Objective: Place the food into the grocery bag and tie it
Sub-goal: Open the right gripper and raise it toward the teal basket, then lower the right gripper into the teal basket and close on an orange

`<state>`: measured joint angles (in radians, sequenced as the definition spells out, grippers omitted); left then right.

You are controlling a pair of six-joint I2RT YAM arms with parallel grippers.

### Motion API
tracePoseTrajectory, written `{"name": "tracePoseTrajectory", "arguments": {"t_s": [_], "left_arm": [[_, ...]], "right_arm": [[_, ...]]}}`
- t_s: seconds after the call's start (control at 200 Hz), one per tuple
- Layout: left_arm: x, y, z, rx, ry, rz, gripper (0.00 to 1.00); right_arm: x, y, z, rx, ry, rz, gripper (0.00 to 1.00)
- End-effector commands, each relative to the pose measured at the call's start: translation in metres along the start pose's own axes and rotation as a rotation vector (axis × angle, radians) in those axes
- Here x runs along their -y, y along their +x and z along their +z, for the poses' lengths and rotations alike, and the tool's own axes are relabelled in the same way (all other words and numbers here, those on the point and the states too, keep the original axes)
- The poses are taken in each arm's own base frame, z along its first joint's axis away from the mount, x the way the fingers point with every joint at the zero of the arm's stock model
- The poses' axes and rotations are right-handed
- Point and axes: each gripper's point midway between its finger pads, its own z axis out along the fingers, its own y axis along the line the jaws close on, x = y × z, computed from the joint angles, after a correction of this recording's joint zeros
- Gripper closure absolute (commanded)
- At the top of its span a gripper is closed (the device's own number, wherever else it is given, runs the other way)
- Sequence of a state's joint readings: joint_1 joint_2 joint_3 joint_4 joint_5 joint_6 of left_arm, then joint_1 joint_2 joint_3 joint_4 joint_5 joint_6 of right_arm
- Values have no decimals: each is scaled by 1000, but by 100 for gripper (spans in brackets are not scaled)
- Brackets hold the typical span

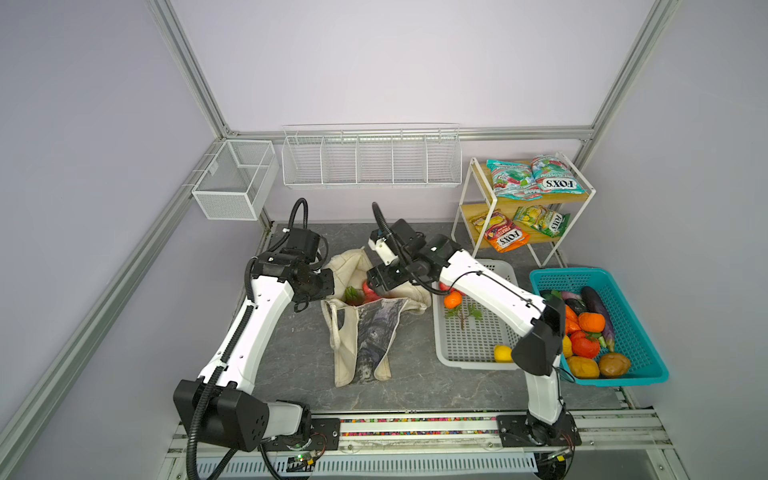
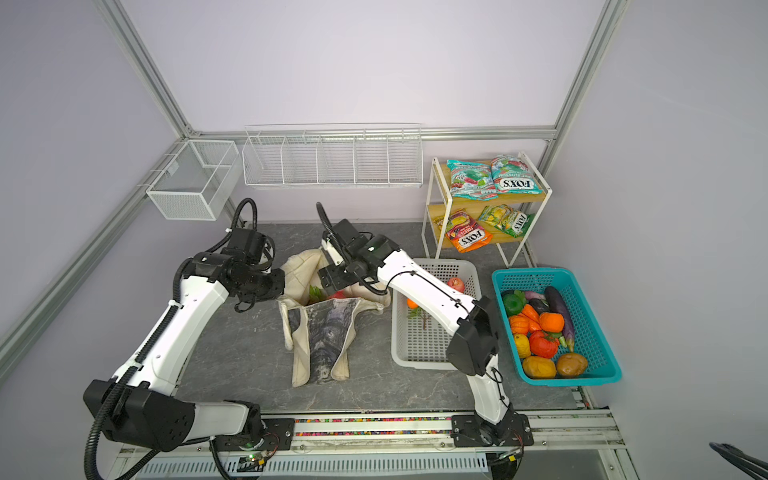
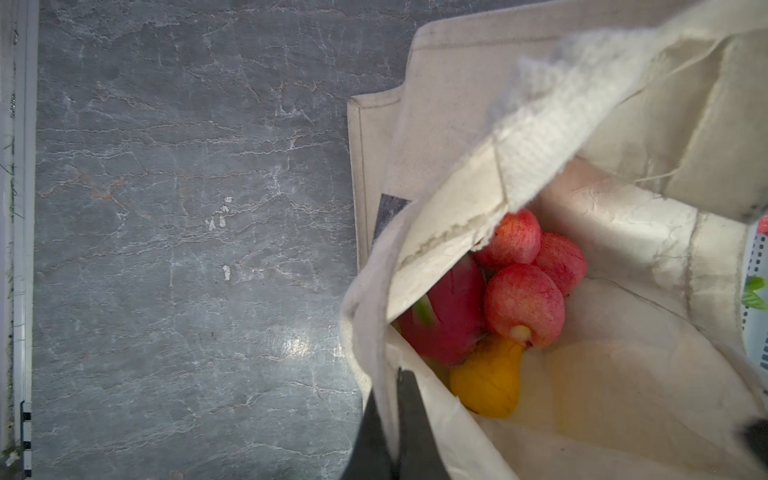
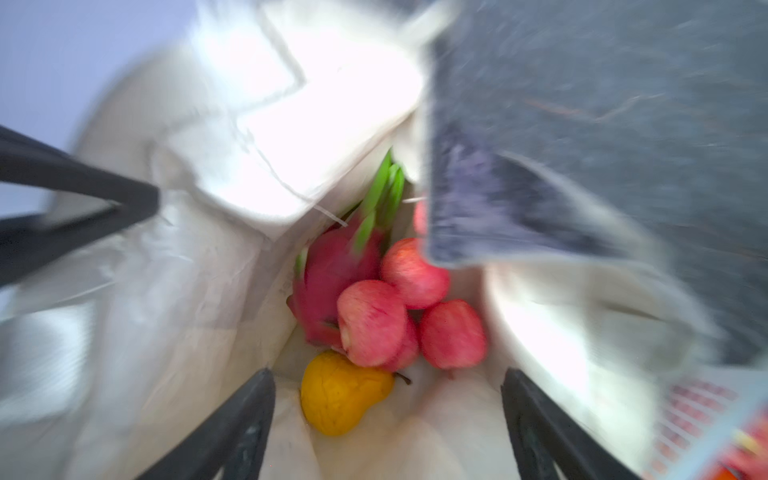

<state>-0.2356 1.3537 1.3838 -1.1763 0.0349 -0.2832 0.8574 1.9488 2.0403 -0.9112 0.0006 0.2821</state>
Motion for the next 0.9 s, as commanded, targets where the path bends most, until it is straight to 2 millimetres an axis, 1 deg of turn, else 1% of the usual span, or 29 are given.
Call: {"name": "tracePoseTrajectory", "arguments": {"t_s": [0.0, 0.095, 0.165, 0.18, 0.215, 0.29, 0.35, 0.4, 0.465, 0.495, 0.505, 0.53, 0.545, 0.575, 0.695, 0.745, 0.85, 0.86, 0.895], "left_arm": [[-4, -6, -6, 20, -26, 12, 100], [-6, -6, -7, 22, -33, 8, 100], [-6, -5, -7, 25, -30, 7, 100], [-6, -5, -7, 27, -30, 7, 100], [-5, -4, -7, 26, -24, 7, 100], [-3, -4, -6, 28, -14, 7, 100], [-3, -3, -6, 30, -10, 10, 100], [-3, -3, -7, 30, -8, 10, 100], [-2, -3, -7, 29, -5, 12, 100], [-1, -3, -7, 28, -2, 14, 100], [-1, -3, -7, 27, -1, 14, 100], [-1, -3, -7, 25, 0, 15, 100], [0, -3, -7, 24, 3, 16, 100], [0, -3, -7, 25, 7, 17, 100], [5, -1, -5, 11, 32, 24, 100], [8, -1, -4, 4, 49, 29, 100], [10, 0, -3, -10, 59, 27, 100], [10, 1, -2, -13, 59, 28, 100], [10, 0, -3, -14, 62, 27, 100]], "right_arm": [[35, -9, -41, 78, 65, 98, 12], [75, -9, -75, 162, 165, 185, 12], [119, 0, -99, 222, 283, 288, 12], [124, 1, -104, 234, 299, 304, 12], [151, 12, -116, 256, 374, 378, 12], [205, 41, -144, 301, 528, 554, 12], [243, 73, -163, 319, 647, 696, 12], [270, 101, -179, 327, 749, 807, 12], [298, 139, -200, 333, 870, 939, 12], [308, 156, -209, 333, 923, 997, 12], [310, 160, -211, 339, 934, 1010, 12], [321, 175, -221, 349, 985, 1064, 12], [324, 188, -224, 322, 1016, 1086, 12], [331, 203, -231, 321, 1056, 1124, 12], [355, 256, -244, 280, 1164, 1288, 12], [364, 272, -246, 258, 1182, 1352, 12], [381, 299, -247, 221, 1203, 1454, 12], [386, 297, -248, 247, 1203, 1462, 12], [392, 301, -248, 253, 1204, 1483, 12]]}}
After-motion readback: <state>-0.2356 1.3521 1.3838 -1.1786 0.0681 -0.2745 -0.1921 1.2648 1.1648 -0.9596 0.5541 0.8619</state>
